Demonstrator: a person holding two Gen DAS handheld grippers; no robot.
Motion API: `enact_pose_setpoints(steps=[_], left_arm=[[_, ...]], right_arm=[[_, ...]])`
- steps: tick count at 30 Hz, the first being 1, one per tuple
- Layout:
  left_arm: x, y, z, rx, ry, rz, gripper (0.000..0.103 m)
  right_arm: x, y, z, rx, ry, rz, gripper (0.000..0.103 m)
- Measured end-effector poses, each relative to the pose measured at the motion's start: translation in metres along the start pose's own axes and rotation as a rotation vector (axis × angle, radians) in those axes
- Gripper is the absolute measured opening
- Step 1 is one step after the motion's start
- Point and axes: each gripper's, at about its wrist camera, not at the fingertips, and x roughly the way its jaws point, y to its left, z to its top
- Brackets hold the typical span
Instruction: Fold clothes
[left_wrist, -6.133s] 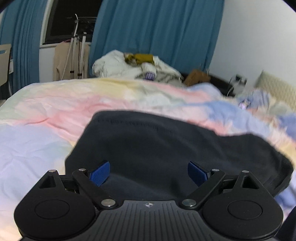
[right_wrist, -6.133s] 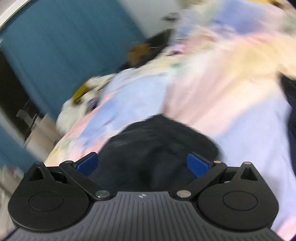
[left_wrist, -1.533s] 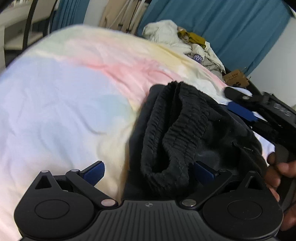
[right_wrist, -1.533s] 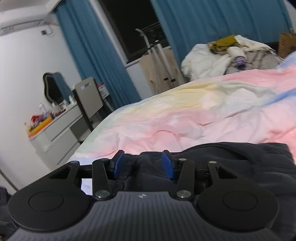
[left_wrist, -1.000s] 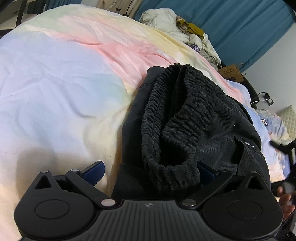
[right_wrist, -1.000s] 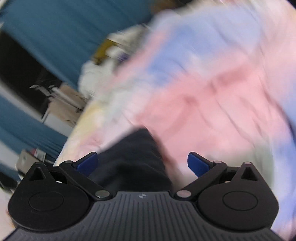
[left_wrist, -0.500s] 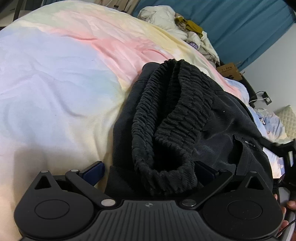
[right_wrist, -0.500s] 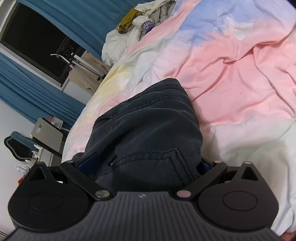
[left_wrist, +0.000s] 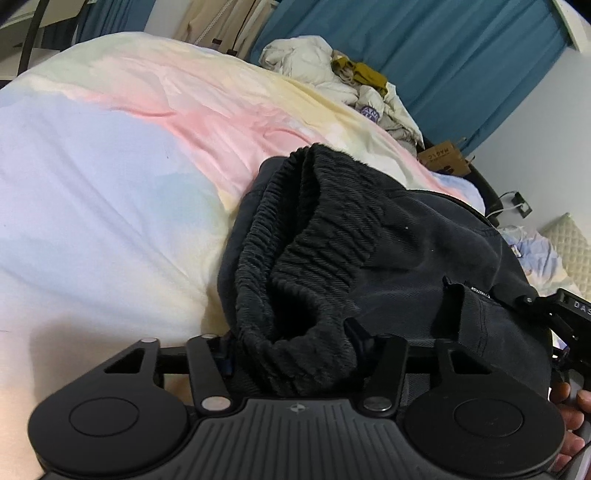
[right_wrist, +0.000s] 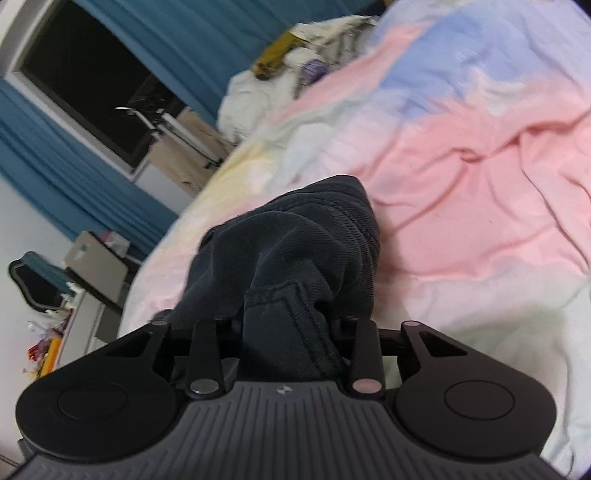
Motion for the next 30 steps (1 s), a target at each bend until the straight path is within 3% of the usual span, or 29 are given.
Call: enact_pose_setpoints(steps=[5, 13, 19, 24, 27, 30], left_arm=[[-0.033, -0.012, -0.001, -0.016, -0.044, -0.013, 0.039], [-0.088, -0.039, 0.006, -0.005, -0.09, 0.017, 0.036], [-0.114, -0.044, 0.001, -0.029, -0.094, 0.053, 0.037], [-0.105, -0.036, -0.008, -0.036, -0.038, 0.07, 0.045], [-0.101, -0.037, -0.017, -0.036, 0.004, 0.068, 0.054], [-0.096, -0.044, -0.026, -0.003, 0.019, 0.071, 0.07]], right_arm=[[-0.02, 0.011, 0.0, -0.006, -0.022, 0.042, 0.031], [-0.053, 0.022, 0.005, -0.009, -0.03, 0.119, 0.028], [-0.067, 0.026, 0.001, -0.016, 0.014, 0.115, 0.028], [-0.08, 0.026, -0.012, -0.056, 0.017, 0.094, 0.026], [-0.091, 0.029, -0.016, -0.087, -0.006, 0.102, 0.025], [-0.108, 0.031, -0.018, -0.12, -0.032, 0.114, 0.024]])
